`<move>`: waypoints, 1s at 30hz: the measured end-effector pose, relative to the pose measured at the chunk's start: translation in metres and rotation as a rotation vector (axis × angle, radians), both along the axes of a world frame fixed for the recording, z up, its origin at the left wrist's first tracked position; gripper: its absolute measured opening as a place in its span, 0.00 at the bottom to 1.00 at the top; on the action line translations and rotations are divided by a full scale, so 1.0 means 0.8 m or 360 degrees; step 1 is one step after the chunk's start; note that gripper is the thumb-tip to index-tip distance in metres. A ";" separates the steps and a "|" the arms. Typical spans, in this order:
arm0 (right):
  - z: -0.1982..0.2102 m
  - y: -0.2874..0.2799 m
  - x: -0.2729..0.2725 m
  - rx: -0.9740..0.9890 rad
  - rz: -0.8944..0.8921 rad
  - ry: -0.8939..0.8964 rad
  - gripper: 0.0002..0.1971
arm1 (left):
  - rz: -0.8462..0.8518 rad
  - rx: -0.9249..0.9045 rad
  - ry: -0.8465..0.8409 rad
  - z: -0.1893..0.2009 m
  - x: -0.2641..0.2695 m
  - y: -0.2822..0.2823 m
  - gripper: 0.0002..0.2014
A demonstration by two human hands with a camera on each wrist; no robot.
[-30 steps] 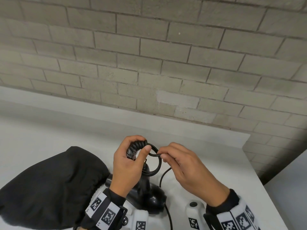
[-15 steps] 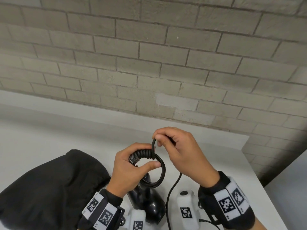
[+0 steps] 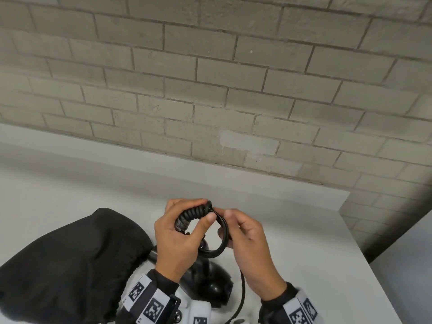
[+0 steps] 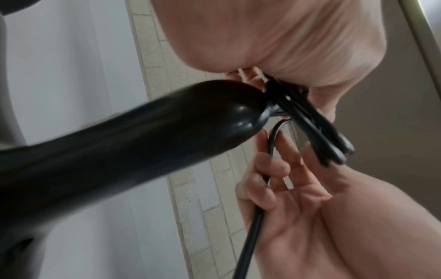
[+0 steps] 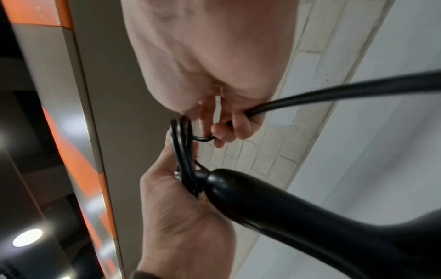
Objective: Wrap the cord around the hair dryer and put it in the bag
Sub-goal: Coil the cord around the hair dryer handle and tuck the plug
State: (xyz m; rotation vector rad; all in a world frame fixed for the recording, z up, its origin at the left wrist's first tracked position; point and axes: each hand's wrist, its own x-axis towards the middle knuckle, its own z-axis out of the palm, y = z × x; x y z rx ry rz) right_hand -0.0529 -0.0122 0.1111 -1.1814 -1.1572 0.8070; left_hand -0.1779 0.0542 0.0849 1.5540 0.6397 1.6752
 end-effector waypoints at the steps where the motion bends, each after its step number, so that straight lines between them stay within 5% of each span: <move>1: -0.002 -0.005 0.001 -0.0003 0.0070 -0.0018 0.12 | 0.0022 -0.0005 0.0007 0.001 -0.001 0.001 0.12; 14: 0.008 -0.001 0.026 -0.0079 0.0137 -0.0437 0.07 | -0.0182 -0.0169 0.0284 0.024 -0.009 0.000 0.11; 21: 0.005 0.002 0.021 0.0006 0.0086 -0.0350 0.09 | -0.0135 -0.0211 0.0263 0.027 -0.001 -0.005 0.09; 24: -0.005 0.000 0.012 0.0125 -0.0176 -0.0331 0.13 | -0.0089 -0.0295 0.0139 0.027 0.005 -0.006 0.09; 27: -0.018 0.001 0.004 0.0463 -0.0769 -0.0903 0.15 | -0.0074 -0.0331 0.0044 0.028 0.012 -0.008 0.09; 30: -0.027 0.004 -0.004 0.0542 -0.0904 -0.1648 0.09 | -0.0055 -0.0324 0.0021 0.028 0.015 -0.009 0.09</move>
